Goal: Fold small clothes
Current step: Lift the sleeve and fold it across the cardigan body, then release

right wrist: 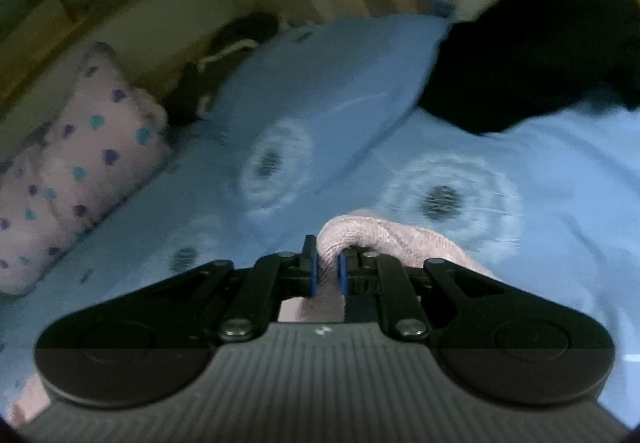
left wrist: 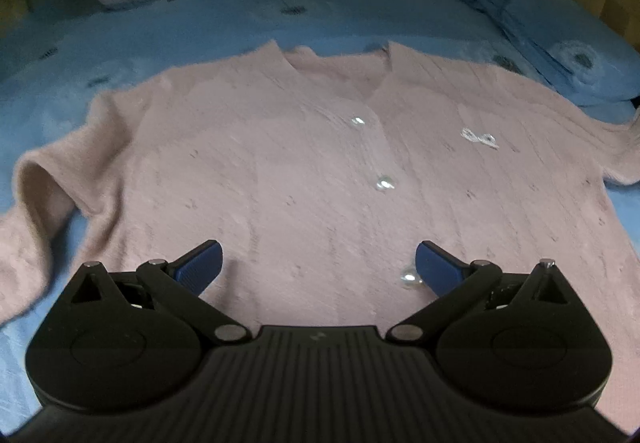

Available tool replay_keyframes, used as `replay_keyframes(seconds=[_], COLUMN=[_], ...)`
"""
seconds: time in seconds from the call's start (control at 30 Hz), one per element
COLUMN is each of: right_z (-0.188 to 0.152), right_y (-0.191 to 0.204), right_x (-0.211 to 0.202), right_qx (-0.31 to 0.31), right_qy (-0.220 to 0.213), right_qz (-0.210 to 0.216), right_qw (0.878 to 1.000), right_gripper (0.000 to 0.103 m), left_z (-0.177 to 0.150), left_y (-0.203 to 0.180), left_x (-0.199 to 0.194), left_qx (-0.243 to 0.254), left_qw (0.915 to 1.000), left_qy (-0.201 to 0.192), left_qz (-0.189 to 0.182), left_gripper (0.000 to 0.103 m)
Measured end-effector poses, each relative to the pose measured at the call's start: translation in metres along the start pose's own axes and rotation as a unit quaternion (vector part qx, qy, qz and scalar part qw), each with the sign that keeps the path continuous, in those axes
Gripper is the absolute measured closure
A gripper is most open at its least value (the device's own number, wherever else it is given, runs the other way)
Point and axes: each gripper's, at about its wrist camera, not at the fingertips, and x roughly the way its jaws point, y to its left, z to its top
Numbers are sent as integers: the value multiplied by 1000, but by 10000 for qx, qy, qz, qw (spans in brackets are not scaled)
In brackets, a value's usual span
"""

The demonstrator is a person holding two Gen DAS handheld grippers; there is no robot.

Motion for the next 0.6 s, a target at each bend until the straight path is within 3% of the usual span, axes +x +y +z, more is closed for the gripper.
replay_keyframes(seconds=[0.33, 0.6], right_z=[2, -33], right_y=[98, 182], right_x=[-32, -41], right_qx=[-542, -837], right_qy=[-188, 229], right_qz=[1462, 2353], right_qw=[9876, 9680], right_gripper=[89, 89], left_z=[10, 18], left_y=[23, 46], left_x=[-11, -20], left_qx=[-197, -399], left_qw=[9996, 9970], left_qy=[-140, -280], left_qz=[166, 604], left_gripper=[0, 0])
